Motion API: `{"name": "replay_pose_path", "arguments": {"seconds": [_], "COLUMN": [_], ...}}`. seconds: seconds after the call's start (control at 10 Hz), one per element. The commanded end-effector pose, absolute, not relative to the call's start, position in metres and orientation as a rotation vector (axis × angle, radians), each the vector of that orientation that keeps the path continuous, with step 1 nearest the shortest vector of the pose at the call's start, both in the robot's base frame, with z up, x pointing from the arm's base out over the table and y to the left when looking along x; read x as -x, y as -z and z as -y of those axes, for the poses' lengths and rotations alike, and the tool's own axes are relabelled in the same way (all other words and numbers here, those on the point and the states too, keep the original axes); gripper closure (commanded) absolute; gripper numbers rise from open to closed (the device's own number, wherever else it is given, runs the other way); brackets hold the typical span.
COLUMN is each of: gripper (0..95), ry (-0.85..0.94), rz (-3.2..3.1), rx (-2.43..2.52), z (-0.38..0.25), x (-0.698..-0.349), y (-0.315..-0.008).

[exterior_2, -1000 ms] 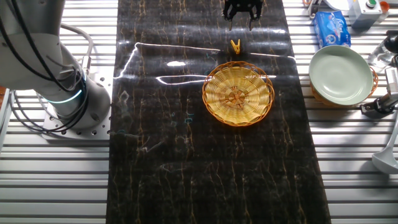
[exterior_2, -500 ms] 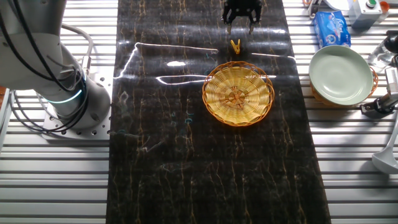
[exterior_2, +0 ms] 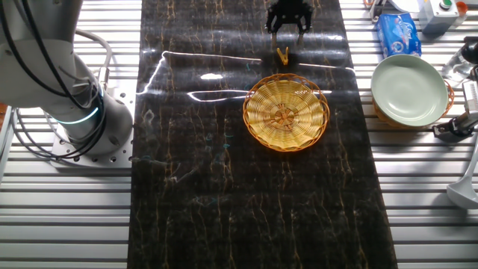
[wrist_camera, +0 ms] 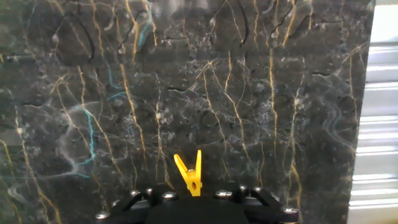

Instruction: Use a clamp

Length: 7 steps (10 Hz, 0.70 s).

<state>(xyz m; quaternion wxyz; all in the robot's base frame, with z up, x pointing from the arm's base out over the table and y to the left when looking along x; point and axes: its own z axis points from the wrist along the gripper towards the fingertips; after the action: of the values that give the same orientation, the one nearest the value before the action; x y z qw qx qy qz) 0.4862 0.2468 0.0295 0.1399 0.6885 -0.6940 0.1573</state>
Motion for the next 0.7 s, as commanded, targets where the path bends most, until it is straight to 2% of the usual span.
{"name": "replay_pose_path", "arguments": {"seconds": [0.1, 0.7], "gripper": [38.0, 38.0], "ry": [-0.457, -0.471], "rz": [2.014, 2.017], "rx": [-1.993, -2.0], "z": [-0.2456, -0.2444], "x": [-0.4819, -0.4786], "y": [-0.0249, -0.0163]}}
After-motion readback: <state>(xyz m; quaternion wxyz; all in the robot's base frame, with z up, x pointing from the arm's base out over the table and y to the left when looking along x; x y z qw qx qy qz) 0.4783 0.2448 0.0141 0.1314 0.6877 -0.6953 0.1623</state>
